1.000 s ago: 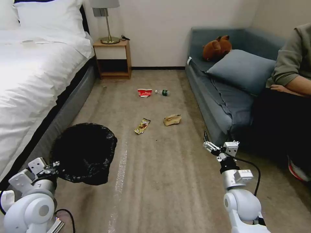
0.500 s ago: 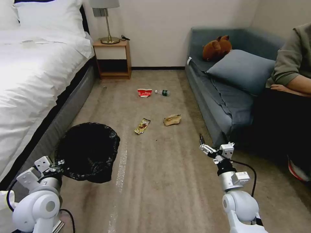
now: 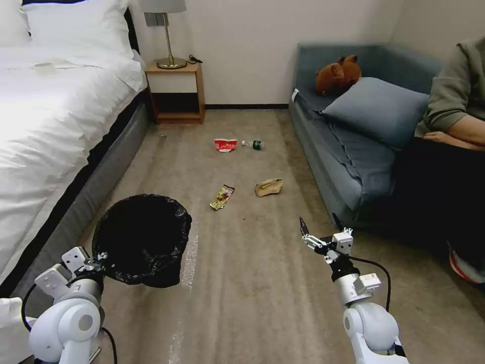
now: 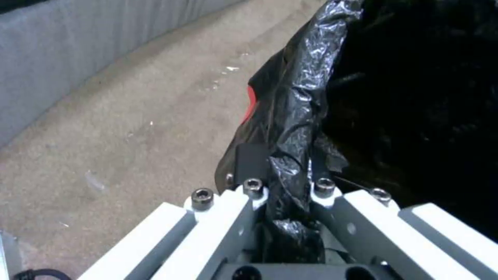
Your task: Pick up the trash bin, then pick up the garbage on the floor and place it into the trash bin.
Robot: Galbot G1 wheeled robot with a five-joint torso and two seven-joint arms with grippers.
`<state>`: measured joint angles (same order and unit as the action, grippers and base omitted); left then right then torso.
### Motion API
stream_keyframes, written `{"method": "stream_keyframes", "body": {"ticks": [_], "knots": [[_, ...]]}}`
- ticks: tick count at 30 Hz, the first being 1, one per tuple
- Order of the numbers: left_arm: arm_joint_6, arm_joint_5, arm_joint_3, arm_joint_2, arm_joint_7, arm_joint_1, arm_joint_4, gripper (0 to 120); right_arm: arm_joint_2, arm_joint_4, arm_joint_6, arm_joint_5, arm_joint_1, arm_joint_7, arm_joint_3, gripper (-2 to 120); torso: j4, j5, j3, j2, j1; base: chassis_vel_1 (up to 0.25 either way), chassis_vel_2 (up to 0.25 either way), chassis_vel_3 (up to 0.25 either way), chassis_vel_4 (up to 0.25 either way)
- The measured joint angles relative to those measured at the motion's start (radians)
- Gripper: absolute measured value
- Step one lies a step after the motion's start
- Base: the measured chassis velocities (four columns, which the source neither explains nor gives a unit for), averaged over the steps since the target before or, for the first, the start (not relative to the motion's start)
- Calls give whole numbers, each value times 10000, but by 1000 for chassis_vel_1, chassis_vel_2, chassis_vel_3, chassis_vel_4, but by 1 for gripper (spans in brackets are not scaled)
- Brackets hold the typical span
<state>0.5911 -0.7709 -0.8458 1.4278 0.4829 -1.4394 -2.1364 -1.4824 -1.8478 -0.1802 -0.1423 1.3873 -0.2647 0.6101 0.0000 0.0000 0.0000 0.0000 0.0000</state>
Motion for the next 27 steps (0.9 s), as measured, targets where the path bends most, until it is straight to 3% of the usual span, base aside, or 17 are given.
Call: {"method": "stream_keyframes", "body": {"ticks": [16,27], "knots": [[-91,32,95,73,6,-68,11,1,-11,-16,15,-29,91,80,26,100,1,0,-1,0,0,0,0,0,0],[-128,58,108,65,2,-7,93,1,-13,49,3,-26,35,75,34,100,0,0,0,0,0,-73,93,83,-82]]}}
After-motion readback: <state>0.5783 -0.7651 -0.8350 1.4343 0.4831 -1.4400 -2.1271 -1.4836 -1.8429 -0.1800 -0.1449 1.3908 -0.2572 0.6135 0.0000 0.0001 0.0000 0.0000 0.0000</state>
